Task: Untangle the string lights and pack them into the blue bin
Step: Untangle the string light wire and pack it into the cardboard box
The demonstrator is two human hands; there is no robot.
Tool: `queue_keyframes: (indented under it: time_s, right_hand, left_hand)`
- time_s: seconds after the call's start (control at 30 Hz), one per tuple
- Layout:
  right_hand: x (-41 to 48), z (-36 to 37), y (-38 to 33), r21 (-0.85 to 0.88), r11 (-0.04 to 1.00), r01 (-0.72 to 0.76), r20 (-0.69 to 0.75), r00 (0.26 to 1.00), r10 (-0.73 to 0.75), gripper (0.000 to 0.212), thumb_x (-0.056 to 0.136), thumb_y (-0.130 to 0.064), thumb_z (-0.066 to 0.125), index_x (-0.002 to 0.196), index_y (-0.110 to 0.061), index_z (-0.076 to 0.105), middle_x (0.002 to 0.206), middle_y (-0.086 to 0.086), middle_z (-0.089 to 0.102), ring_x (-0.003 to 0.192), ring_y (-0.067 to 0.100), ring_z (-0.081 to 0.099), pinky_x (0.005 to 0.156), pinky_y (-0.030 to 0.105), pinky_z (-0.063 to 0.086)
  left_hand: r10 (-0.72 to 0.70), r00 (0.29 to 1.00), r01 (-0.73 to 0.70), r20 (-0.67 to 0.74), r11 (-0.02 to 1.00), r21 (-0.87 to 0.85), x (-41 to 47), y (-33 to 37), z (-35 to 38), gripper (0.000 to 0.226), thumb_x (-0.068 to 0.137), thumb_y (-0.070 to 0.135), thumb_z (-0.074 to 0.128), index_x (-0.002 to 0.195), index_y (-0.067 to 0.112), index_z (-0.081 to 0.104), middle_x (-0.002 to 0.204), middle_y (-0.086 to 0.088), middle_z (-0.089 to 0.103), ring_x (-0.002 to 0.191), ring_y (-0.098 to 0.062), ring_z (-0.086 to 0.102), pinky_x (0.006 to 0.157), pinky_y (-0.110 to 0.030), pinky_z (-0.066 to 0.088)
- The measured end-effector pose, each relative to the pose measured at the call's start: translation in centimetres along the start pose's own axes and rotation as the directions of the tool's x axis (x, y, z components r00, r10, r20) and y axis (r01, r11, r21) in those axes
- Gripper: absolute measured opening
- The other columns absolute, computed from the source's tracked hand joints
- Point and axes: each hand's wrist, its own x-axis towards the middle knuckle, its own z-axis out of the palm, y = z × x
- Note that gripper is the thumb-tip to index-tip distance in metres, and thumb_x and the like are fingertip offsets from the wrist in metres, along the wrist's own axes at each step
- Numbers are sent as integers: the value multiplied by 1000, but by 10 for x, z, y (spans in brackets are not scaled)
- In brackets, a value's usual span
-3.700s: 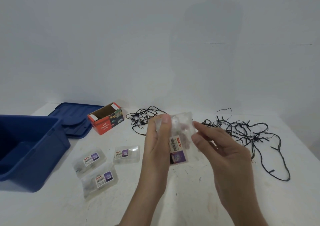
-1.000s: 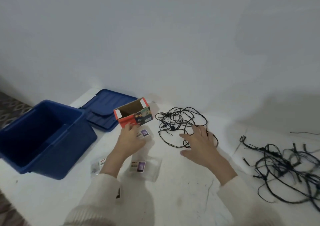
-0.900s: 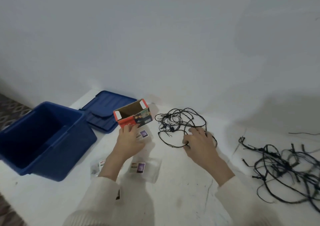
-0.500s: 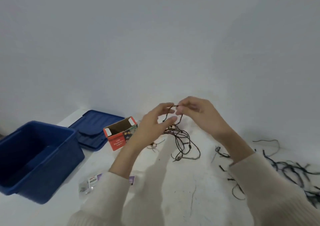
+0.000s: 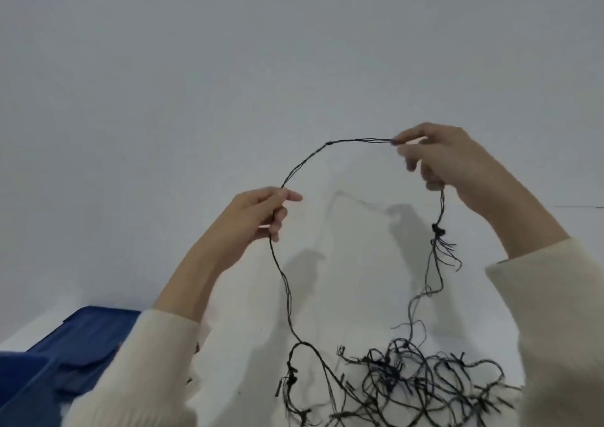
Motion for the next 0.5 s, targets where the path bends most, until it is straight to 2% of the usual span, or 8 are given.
queue_keyframes:
  time_s: [0.07,0.13,0.17,0.23,0.3,0.4,0.47,0.5]
  right_hand:
    - [-3,0,-15,-153,988,38,244,970,0,29,86,-38,63,114,-34,56,72,1,55,53,14,37,48,23,32]
    - [-4,5,-32,-120,991,51,368,930,-3,40,81,-52,62,118,-38,56,75,2,53,57,15,34,45,21,30]
    - [-3,7,-39,-85,994,64,400,916,-25,38,80,-55,61,112,-35,60,75,2,49,58,16,31,43,20,27]
    - [1,2,-51,-53,995,88,417,907,-57,35,80,-55,59,89,-22,64,68,0,42,55,15,26,42,19,21]
    - [5,-8,-57,-80,990,113,435,898,-67,36,80,-54,57,74,-18,61,57,-2,33,50,14,20,43,21,16]
    - [7,-22,-61,-180,975,134,422,905,-46,37,83,-46,60,60,-18,63,52,-3,26,47,13,18,44,22,15]
    - [6,-29,-59,-229,966,120,370,929,-28,37,82,-42,65,58,-15,59,48,-6,25,45,12,19,44,21,15]
    - [7,-33,-57,-199,974,108,328,944,-37,36,82,-39,66,58,-14,56,46,-6,26,43,11,19,44,21,14]
  left_hand:
    - [96,994,-101,58,990,96,15,38,15,25,98,25,45,94,15,68,60,5,46,50,-10,40,49,-18,39]
    - [173,971,-208,164,951,229,27,76,34,26,98,28,46,91,15,67,60,5,47,52,-11,40,49,-18,38]
    - [197,958,-251,208,927,280,32,91,41,26,97,25,45,88,15,66,60,5,47,51,-11,39,49,-19,38]
    - [219,943,-298,251,892,340,37,112,49,24,95,17,45,79,13,62,56,4,45,47,-10,37,49,-21,36]
    - [200,936,-290,289,904,315,37,119,51,22,94,20,48,78,14,62,54,6,41,47,-10,35,50,-21,34]
    - [162,929,-236,334,952,196,30,105,52,20,93,28,53,82,15,63,54,8,37,49,-12,36,50,-21,37]
    - [149,943,-206,297,963,173,27,87,48,19,91,28,57,81,12,62,53,8,38,49,-12,38,52,-20,41]
    - [132,950,-184,282,969,168,26,76,44,20,90,27,58,80,11,61,54,7,38,50,-12,40,53,-20,42]
